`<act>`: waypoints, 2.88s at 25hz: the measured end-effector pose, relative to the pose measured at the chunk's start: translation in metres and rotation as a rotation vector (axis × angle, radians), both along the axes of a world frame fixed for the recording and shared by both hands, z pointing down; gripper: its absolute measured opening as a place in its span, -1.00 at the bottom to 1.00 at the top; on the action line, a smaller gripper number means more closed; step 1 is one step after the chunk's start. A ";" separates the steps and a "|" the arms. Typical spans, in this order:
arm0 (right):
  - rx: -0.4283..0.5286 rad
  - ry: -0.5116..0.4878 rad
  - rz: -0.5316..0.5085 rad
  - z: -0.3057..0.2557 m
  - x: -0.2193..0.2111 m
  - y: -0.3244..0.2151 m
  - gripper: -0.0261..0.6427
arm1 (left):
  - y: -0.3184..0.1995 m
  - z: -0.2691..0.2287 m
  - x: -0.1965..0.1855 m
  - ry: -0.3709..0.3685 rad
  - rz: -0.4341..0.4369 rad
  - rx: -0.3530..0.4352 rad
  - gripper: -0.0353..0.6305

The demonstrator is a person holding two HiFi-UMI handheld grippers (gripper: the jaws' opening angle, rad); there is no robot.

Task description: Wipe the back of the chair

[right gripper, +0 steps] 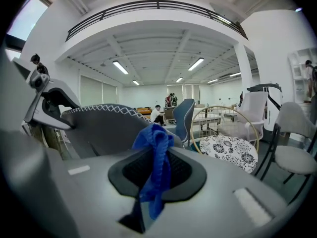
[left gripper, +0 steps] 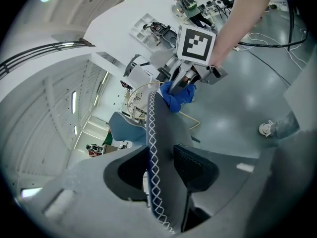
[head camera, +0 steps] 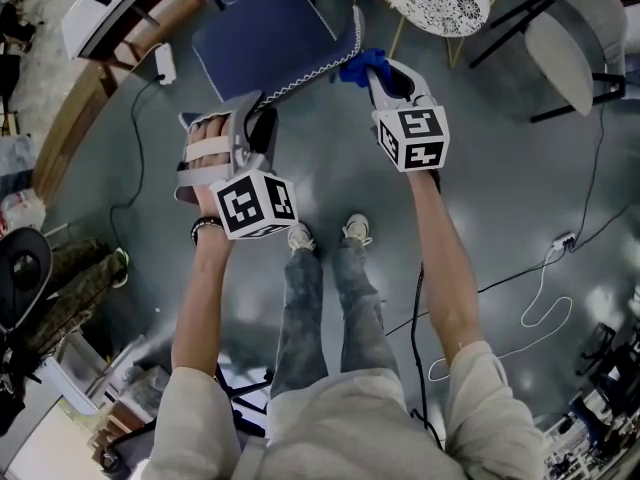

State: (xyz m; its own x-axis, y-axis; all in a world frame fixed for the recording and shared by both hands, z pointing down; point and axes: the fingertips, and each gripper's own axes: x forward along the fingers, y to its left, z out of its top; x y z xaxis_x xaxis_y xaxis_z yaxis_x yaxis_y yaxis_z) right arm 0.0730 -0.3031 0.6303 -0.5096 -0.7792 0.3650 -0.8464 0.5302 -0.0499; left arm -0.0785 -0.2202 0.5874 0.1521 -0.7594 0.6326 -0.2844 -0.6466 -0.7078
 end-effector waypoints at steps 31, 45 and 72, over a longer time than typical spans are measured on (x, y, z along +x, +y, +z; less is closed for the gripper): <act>-0.110 -0.020 -0.195 0.054 -0.107 0.054 -0.76 | 0.004 0.001 0.002 -0.048 0.045 -0.001 -0.41; -0.076 0.056 -0.035 0.051 -0.010 -0.010 -0.76 | 0.003 -0.001 0.001 -0.041 0.042 0.000 -0.41; -0.192 0.014 -0.232 0.107 -0.130 0.071 -0.76 | 0.002 0.000 0.001 -0.023 0.037 0.001 -0.41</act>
State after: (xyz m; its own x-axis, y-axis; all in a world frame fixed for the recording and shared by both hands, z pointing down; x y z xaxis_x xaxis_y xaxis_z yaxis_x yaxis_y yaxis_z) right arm -0.0568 -0.2318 0.7371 -0.6597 -0.5588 0.5025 -0.7051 0.6915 -0.1568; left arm -0.0770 -0.2178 0.5873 0.1651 -0.7541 0.6356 -0.2440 -0.6557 -0.7145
